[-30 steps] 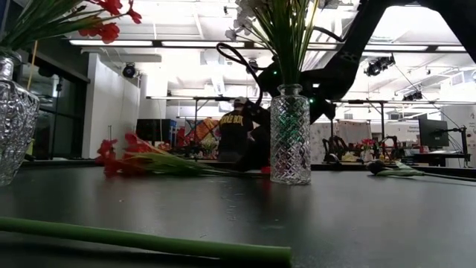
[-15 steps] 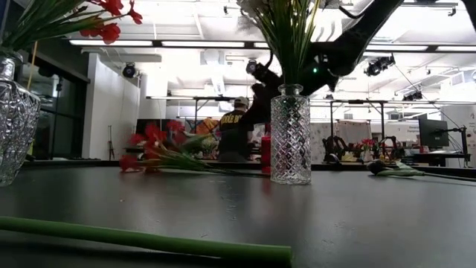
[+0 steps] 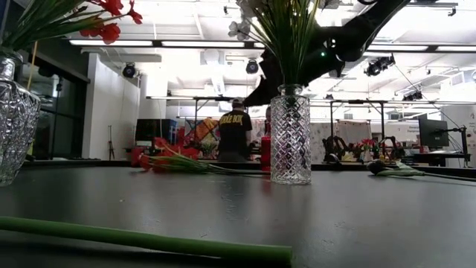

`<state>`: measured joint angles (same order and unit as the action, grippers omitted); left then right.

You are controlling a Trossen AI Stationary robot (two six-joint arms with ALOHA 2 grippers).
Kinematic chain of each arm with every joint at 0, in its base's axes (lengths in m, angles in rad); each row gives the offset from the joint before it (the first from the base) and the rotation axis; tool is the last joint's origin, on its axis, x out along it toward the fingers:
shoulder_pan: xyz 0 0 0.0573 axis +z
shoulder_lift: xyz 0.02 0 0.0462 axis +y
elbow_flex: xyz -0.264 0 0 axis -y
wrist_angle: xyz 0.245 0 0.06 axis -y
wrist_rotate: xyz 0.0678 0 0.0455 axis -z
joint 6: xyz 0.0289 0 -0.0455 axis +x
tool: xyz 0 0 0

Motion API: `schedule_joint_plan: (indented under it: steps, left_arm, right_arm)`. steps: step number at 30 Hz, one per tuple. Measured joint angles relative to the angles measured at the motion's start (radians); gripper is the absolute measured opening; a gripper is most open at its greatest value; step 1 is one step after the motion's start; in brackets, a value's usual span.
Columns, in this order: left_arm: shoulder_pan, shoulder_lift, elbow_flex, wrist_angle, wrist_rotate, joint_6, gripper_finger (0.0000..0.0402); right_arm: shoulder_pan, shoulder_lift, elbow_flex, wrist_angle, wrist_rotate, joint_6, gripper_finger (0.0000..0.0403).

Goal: Sort flowers into vase by color
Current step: Put the red flowers into the left transparent vase

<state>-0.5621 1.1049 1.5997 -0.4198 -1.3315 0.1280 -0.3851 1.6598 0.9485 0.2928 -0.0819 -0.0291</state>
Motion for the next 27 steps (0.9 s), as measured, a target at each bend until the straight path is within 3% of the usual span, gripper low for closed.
schedule_joint_plan:
  steps: [7, 14, 20, 27]
  left_arm:
    - [0.000, 0.000, 0.000, 0.000, 0.000, -0.003, 0.0000]
    - [0.000, 0.000, 0.000, 0.007, 0.000, -0.004, 0.0000]
    - [0.000, 0.000, 0.000, 0.007, 0.000, -0.004, 0.0000]
    - [0.000, 0.000, 0.000, 0.008, 0.000, -0.004, 0.0000]
  right_arm:
    - [0.010, 0.085, 0.000, -0.011, -0.138, 0.141, 0.0027]
    - [0.033, 0.217, 0.000, 0.019, -0.206, 0.247, 0.0149]
    - [0.085, 0.268, 0.000, 0.039, -0.184, 0.163, 0.0247]
    - [0.138, 0.284, 0.000, 0.052, -0.045, 0.003, 0.0274]
